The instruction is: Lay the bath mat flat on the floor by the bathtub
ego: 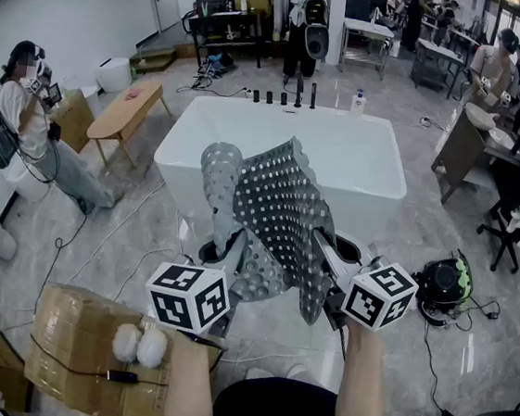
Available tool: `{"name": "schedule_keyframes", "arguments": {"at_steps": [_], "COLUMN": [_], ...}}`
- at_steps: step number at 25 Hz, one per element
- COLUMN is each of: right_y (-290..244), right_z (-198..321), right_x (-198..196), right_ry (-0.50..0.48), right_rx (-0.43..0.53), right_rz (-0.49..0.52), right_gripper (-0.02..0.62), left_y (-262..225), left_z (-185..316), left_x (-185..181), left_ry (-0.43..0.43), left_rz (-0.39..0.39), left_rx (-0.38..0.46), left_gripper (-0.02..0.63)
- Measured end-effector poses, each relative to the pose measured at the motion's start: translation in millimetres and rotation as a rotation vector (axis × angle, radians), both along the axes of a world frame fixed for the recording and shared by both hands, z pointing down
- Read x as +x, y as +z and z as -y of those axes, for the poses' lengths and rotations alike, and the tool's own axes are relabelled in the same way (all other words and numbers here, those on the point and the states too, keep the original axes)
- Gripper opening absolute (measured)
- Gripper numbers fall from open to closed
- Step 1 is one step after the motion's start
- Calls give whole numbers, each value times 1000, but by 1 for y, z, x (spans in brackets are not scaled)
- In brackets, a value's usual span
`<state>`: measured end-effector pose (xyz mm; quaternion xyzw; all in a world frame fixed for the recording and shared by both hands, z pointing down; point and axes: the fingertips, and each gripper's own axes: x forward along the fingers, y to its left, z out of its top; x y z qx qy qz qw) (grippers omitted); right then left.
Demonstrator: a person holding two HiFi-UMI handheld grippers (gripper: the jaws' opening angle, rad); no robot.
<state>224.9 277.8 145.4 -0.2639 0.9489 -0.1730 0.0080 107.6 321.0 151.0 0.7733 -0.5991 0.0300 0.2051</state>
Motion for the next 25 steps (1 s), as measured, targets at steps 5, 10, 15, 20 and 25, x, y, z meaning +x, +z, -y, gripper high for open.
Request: {"name": "schedule_keyframes", "arguments": {"at_steps": [5, 10, 15, 20, 25], "right_y": [-3, -4, -4, -11, -8], "right_z": [-1, 7, 18, 29, 39], "right_x": [17, 42, 58, 98, 103], "right_ry": [11, 35, 55, 63, 70], "right_rx": [41, 44, 41, 43, 56], "right_rz": [-11, -12, 39, 74, 86], "right_gripper": [17, 17, 17, 17, 17], "left_y": [6, 10, 7, -1, 4], "left_z": [-2, 5, 19, 31, 39], "left_x": [30, 54, 71, 110, 113], "left_ry": [25, 56, 89, 102, 103], "left_rz": [-23, -42, -39, -27, -33], "left_rx": [3, -11, 5, 11, 18], "left_gripper": [21, 21, 22, 21, 21]}}
